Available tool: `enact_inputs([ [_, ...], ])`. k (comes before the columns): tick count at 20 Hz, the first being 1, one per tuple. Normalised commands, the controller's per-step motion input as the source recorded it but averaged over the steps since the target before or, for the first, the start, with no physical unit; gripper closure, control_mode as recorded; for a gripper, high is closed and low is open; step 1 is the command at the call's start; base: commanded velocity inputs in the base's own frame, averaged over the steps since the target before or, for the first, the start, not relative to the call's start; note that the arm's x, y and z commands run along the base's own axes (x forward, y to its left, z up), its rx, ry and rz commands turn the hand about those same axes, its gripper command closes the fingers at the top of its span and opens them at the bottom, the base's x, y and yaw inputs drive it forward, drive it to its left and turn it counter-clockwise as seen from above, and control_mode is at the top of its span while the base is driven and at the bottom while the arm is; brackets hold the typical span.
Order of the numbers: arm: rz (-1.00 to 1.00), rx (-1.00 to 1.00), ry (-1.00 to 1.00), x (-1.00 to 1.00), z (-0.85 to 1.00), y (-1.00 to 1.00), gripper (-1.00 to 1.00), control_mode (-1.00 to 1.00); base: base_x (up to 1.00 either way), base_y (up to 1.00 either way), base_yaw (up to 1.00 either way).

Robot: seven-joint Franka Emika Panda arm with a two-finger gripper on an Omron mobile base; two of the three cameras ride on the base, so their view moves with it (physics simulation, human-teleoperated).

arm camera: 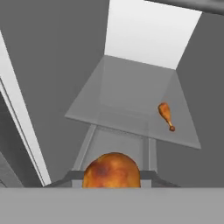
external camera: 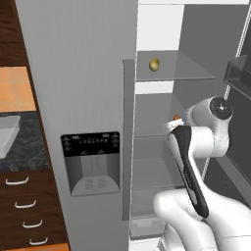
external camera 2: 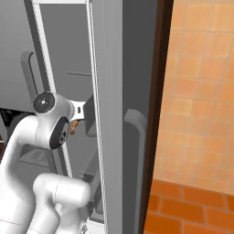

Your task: Place one cucumber and one chicken drumstick in each tupperware on the nearby counter, to pack two identical lunches.

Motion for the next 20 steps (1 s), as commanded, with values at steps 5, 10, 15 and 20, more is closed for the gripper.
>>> enact_inputs([
  [5, 0.00, 0.00, -0.25, -0.63, 0.07, 0.14, 1.00, 1.00, -0.20, 0.11, 0.00],
  [10, 0.00, 0.00, 0.00, 0.00, 0.00, 0.00, 1.00, 1.00, -0.64, 0.98, 0.00],
  [15, 0.00, 0.00, 0.00, 0.00, 0.00, 0.00, 1.00, 1.00, -0.08, 1.00, 0.00],
  [20, 0.00, 0.00, 0.00, 0.00, 0.00, 0.00, 1.00, 1.00, -0.03, 1.00, 0.00],
])
